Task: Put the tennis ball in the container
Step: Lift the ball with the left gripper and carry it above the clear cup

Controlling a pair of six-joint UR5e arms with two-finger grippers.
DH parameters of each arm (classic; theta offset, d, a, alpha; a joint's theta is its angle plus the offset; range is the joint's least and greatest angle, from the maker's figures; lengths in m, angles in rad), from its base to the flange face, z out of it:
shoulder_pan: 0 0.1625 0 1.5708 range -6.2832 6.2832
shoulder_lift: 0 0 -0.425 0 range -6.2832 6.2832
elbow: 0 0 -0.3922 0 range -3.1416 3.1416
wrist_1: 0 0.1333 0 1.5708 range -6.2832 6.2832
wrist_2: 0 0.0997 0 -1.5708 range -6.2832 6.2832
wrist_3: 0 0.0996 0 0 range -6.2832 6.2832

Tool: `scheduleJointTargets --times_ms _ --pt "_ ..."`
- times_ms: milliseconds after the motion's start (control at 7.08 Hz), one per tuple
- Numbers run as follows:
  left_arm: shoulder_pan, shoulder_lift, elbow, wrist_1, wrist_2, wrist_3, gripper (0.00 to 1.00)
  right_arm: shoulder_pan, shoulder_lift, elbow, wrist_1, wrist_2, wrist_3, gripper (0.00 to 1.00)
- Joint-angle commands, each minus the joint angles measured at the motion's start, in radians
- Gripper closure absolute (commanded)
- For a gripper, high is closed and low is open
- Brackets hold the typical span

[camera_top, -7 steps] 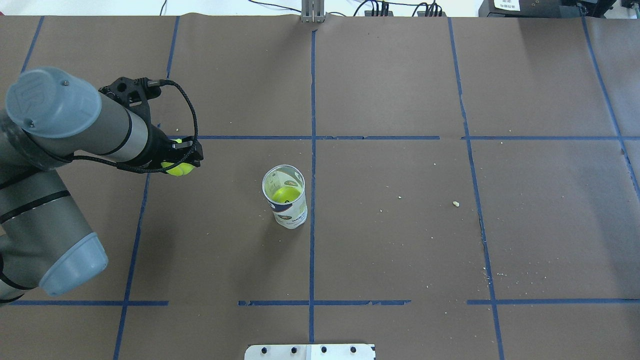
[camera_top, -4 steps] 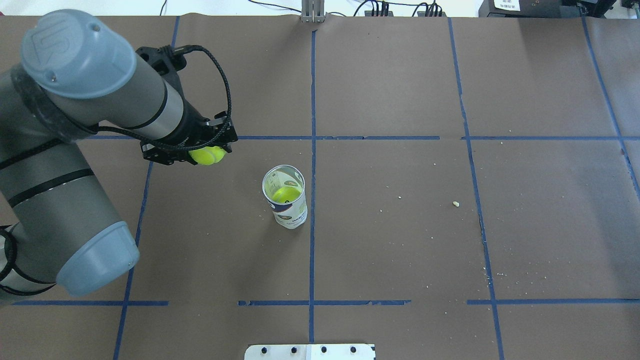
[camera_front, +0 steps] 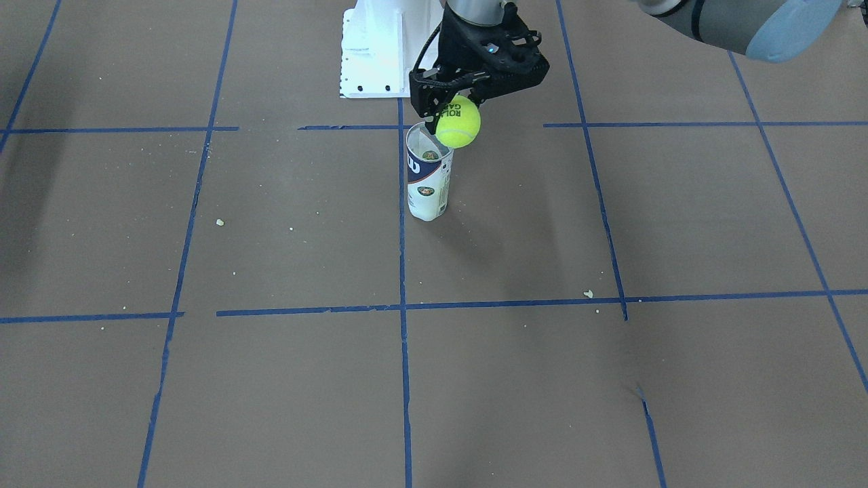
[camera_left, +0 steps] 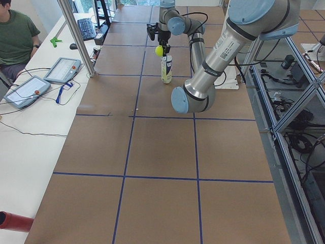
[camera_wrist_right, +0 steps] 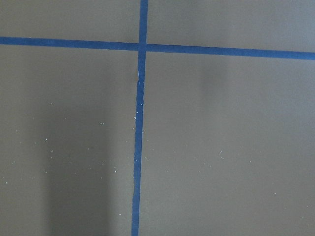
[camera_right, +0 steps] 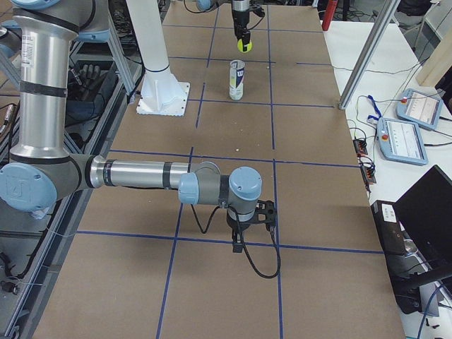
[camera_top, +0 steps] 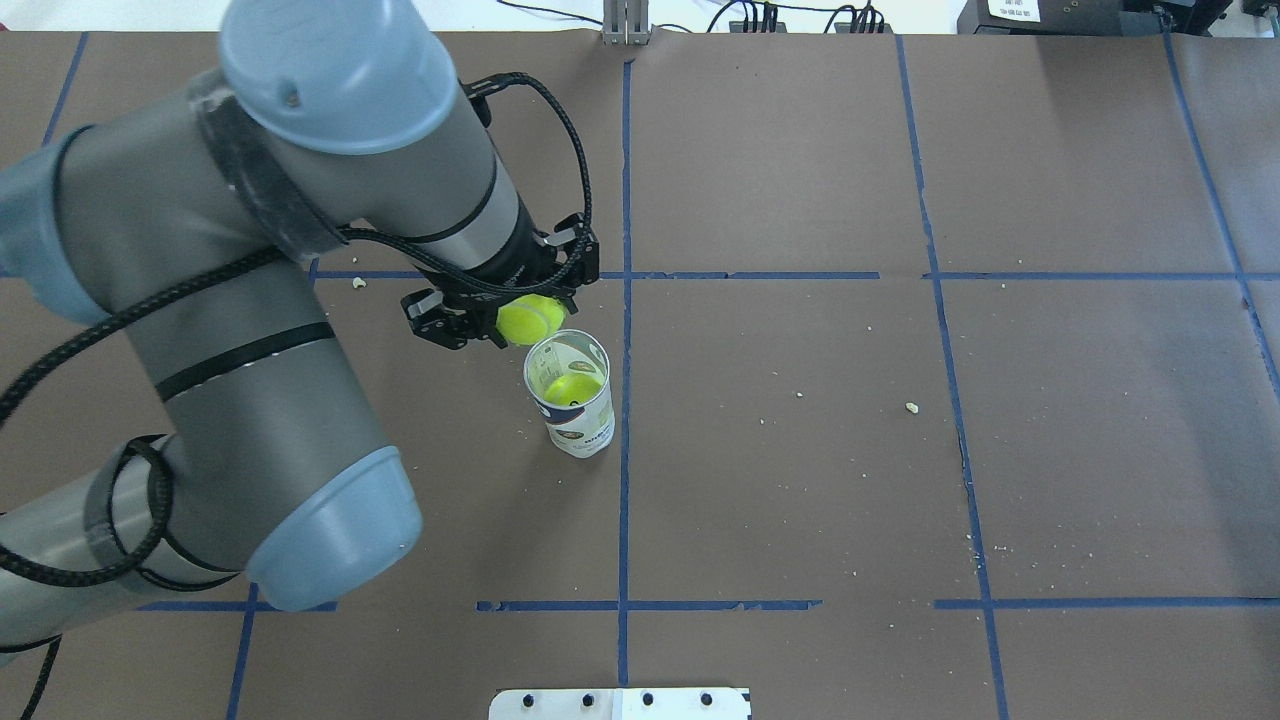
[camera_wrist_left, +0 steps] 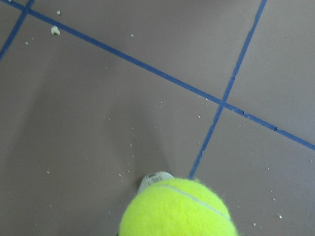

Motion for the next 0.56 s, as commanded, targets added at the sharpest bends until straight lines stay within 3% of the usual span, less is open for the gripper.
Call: scheduleJointTargets --times_ms 0,141,282,424 --pt "0.028 -0.024 0.040 -0.001 0.003 -0.013 0.89 0.000 0.000 0.000 0.000 0.000 0.000 0.00" --pt "0.030 -0.018 0.040 -0.002 0.003 -0.009 0.66 0.000 0.000 0.000 0.000 0.000 0.000 0.00" --pt "0.030 -0.015 0.040 -0.002 0.003 -0.006 0.20 0.000 0.000 0.000 0.000 0.000 0.000 0.00" --pt "0.030 -0.015 0.039 -0.002 0.003 -0.003 0.01 0.000 0.000 0.000 0.000 0.000 0.000 0.00"
